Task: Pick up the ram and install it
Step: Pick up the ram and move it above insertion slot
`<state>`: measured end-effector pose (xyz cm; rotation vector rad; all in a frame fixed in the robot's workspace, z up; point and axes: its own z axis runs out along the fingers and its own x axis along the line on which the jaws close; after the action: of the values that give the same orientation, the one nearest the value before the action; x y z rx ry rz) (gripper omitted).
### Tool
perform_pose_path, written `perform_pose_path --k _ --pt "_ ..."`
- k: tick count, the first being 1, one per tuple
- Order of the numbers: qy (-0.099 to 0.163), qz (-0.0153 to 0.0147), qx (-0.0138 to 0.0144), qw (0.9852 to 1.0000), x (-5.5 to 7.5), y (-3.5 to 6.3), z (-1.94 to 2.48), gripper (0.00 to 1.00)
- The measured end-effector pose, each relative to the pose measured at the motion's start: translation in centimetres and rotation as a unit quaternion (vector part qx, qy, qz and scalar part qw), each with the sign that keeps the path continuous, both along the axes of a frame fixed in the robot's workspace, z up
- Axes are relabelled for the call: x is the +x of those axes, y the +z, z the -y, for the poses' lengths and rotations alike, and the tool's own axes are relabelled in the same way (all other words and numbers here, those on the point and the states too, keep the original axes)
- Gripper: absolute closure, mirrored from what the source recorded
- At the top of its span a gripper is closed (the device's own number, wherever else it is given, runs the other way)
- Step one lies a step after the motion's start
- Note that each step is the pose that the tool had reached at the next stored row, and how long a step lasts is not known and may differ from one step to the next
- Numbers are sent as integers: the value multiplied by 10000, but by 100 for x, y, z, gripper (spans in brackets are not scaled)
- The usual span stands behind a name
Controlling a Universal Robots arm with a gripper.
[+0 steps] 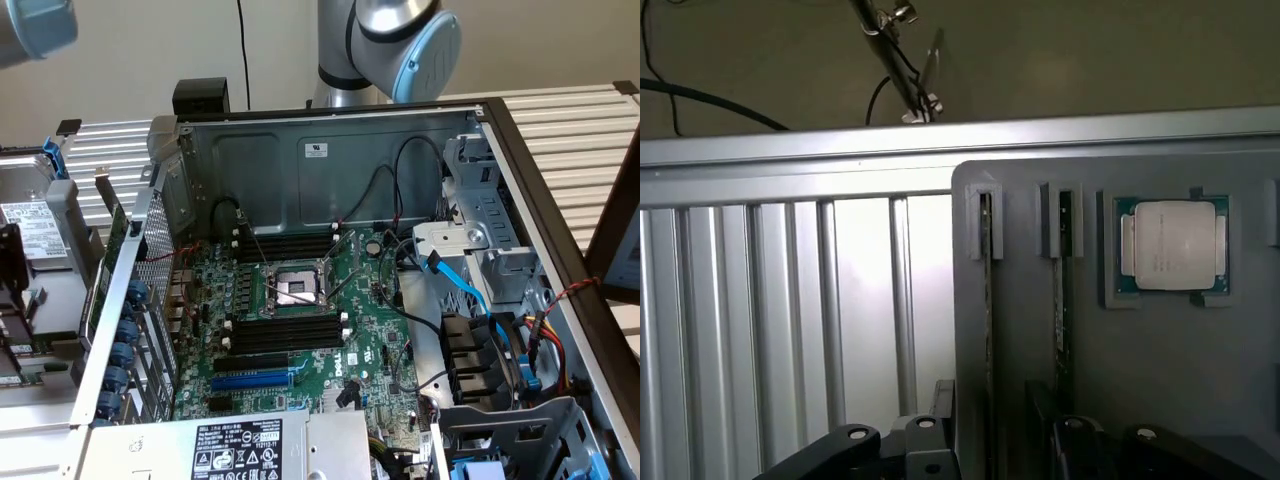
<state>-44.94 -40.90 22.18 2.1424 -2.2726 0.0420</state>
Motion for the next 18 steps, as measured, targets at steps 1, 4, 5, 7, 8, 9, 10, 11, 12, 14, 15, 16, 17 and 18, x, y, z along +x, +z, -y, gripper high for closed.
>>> perform_pose_path --k 1,4,5,7,8,9,10,11,12,14,15,16,17,18 --pt "0 0 5 10000 0 -20 0 59" --pt "-1 0 16 10000 0 -74 1 59" --pt "-1 0 19 10000 0 -91 1 59" --pt "-2 0 23 10000 0 -127 1 59" --pt "-2 0 24 10000 0 -143 1 59" --pt "-2 0 25 10000 0 -156 1 59" --pt "-3 0 25 10000 0 -167 1 59" --pt "-3 0 25 10000 0 -176 1 59" --pt "-3 0 25 10000 0 -185 1 59" --pt "-3 -1 25 10000 0 -205 1 59" --pt "-3 0 26 10000 0 -216 1 59" --pt "-3 0 25 10000 0 -222 2 59" --pt "-4 0 26 10000 0 -227 1 59" --pt "-3 -1 26 10000 0 -229 1 61"
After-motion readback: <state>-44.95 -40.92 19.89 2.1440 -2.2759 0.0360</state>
